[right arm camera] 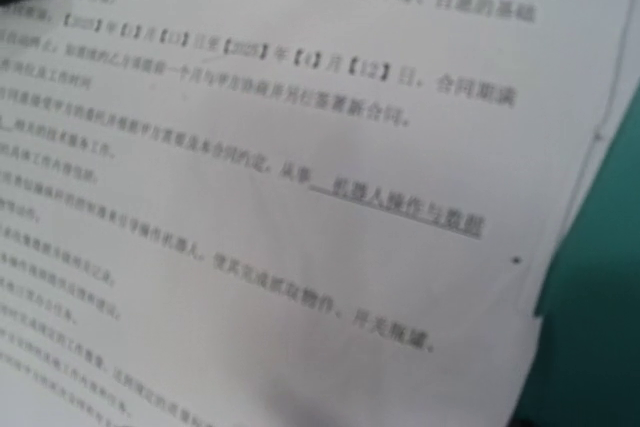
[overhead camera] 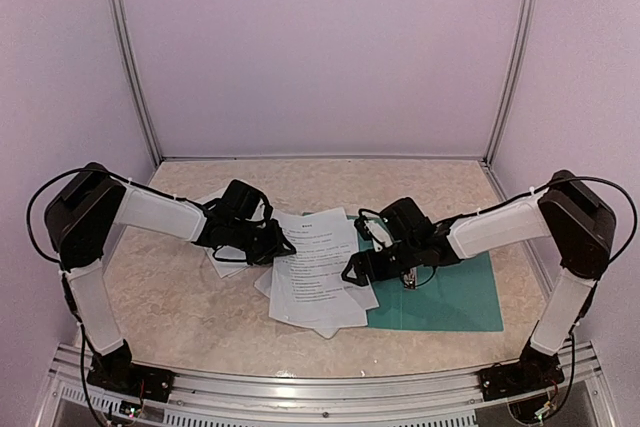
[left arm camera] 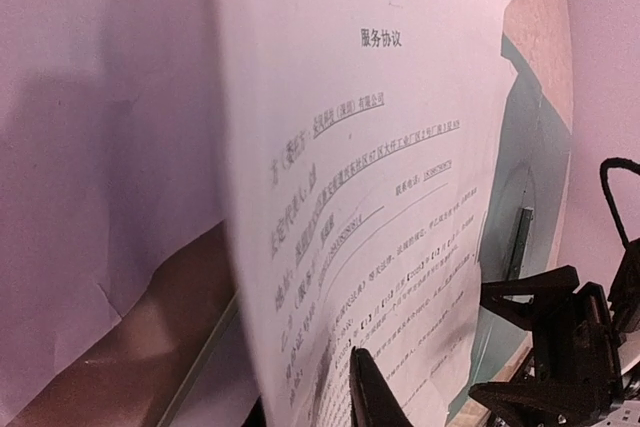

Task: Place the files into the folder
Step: Place the file in the folder, then adjust the file in the folder.

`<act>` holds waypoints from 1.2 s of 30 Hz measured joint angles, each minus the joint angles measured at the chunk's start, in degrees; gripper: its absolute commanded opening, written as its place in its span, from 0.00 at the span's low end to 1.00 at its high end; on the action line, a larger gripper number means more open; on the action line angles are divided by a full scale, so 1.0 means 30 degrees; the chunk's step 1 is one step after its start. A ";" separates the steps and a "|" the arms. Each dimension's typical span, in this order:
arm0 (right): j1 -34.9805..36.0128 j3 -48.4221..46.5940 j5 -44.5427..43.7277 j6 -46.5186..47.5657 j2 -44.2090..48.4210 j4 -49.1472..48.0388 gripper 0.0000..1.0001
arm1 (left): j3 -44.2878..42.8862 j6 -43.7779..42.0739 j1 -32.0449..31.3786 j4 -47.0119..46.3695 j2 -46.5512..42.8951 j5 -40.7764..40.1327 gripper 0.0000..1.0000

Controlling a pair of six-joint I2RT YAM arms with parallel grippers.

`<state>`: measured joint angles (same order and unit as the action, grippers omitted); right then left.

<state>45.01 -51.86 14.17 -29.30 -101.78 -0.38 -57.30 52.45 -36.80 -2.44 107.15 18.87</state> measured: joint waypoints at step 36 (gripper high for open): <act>0.1814 0.0852 -0.1457 -0.1763 0.1355 0.0488 0.74 | 0.0000 -0.0022 -0.0233 0.0386 0.0029 -0.1078 0.29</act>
<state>50.46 -49.30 9.80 -34.59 -97.71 1.08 -57.30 52.38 -37.50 -1.28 107.24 15.64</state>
